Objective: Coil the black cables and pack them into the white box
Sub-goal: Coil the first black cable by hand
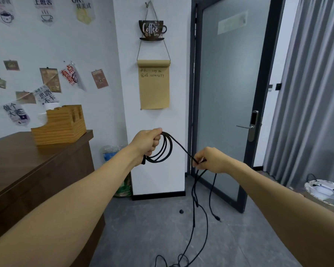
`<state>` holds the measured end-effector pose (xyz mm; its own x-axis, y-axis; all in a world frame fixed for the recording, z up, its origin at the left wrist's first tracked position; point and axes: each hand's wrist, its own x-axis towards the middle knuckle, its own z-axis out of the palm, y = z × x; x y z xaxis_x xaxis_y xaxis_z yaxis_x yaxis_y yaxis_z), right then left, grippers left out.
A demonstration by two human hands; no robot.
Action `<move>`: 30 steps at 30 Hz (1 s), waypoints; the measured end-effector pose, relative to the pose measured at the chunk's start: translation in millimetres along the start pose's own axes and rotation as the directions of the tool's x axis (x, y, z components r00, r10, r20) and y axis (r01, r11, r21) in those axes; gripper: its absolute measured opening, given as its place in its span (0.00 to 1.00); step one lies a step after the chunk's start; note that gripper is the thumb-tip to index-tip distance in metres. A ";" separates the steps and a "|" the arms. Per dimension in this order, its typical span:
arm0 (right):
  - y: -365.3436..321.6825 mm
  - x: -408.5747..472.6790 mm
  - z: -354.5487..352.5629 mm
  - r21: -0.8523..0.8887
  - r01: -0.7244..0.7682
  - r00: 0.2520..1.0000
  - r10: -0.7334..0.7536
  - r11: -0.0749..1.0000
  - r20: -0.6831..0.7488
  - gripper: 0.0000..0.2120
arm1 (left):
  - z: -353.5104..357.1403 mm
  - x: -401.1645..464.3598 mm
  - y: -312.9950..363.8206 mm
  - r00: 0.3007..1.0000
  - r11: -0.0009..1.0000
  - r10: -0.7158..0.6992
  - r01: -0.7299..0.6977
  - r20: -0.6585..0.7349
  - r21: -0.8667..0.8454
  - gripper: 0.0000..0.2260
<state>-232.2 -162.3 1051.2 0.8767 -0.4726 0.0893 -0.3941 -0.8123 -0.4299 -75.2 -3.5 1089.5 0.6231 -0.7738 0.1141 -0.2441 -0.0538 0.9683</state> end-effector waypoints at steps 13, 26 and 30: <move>-25.1 -0.1 -6.4 0.743 -0.246 0.917 0.398 0.623 -0.031 0.07 | -19.1 0.3 -14.7 0.990 0.986 -0.071 0.088 -0.118 0.142 0.15; -51.7 9.4 -10.9 0.973 -0.158 0.938 0.333 0.166 0.095 0.10 | 4.4 -8.9 -20.1 0.999 0.894 0.000 -0.016 0.035 0.447 0.16; -43.9 9.4 -11.3 0.998 -0.020 0.966 0.259 0.057 0.004 0.05 | -1.4 -3.6 -16.2 0.998 0.940 0.032 -0.013 -0.052 0.342 0.16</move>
<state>-209.9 -135.0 1081.1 0.7457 -0.6656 -0.0293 0.2354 0.3043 -0.9230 -72.4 1.0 1073.7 0.6528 -0.7412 0.1567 -0.4911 -0.2565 0.8325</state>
